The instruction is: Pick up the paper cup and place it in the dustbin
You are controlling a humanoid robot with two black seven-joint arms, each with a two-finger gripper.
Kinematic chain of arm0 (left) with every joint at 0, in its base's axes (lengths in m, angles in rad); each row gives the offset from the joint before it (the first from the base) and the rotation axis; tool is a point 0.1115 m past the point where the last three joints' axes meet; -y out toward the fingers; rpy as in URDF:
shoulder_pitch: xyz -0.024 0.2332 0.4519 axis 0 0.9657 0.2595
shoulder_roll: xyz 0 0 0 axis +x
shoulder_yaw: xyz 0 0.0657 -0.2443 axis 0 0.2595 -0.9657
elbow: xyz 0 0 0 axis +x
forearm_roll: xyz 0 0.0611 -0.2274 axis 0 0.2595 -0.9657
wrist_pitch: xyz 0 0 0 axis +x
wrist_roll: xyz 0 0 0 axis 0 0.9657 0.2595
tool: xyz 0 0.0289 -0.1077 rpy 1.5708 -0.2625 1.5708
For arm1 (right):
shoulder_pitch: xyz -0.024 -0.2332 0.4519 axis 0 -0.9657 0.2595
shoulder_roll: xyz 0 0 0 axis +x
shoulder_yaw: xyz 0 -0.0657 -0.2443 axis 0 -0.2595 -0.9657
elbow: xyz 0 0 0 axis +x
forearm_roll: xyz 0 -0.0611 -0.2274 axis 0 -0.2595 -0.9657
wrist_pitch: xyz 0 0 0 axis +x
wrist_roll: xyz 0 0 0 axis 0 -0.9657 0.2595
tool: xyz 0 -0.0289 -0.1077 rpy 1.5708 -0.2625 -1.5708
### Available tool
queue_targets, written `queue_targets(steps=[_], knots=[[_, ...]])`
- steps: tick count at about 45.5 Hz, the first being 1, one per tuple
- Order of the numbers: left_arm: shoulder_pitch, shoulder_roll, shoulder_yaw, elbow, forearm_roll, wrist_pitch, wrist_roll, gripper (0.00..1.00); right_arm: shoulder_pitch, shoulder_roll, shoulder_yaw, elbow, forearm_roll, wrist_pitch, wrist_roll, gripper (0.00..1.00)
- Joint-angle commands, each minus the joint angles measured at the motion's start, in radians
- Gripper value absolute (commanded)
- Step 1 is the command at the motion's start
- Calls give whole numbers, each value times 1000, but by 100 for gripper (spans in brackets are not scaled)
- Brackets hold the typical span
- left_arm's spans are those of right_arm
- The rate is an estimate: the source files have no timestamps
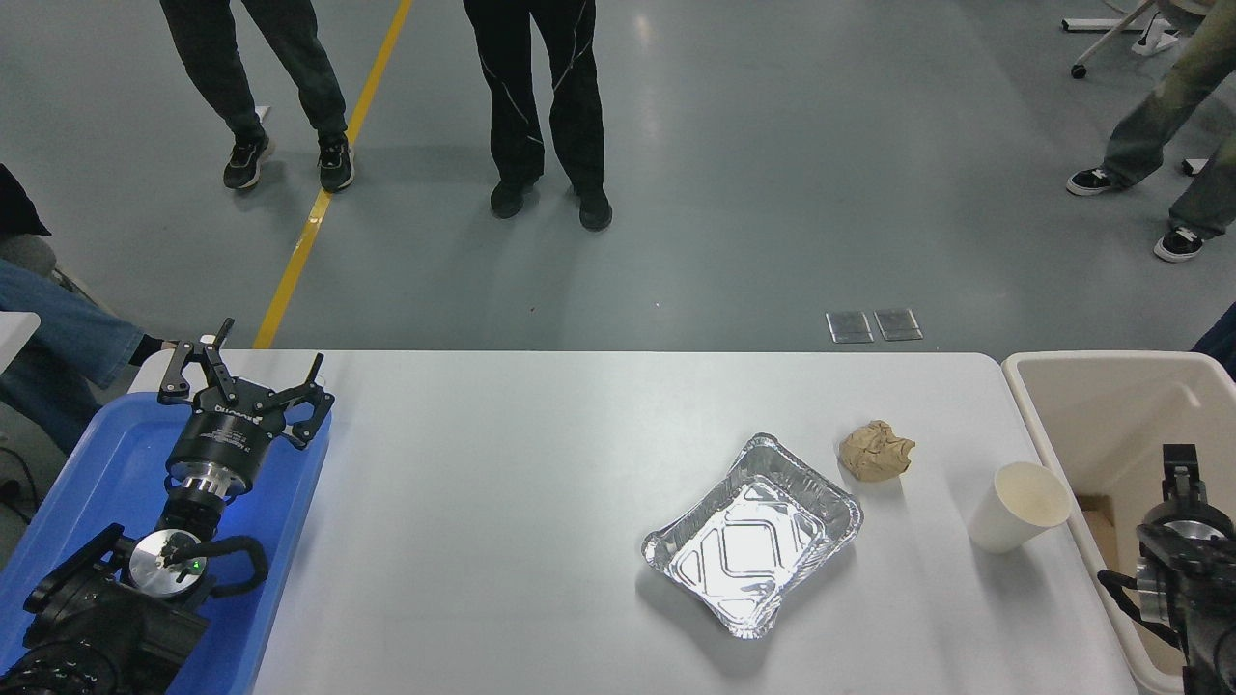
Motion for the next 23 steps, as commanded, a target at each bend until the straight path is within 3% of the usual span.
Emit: queue_targets(steps=[1,23], knots=[[0,0,0,0,0,0,1,99,-6,11,2,-2,0,-4,0,100],[-1,0,0,0,0,0,-1,99,-9,-3,-31,-2,-17,4,0,100]])
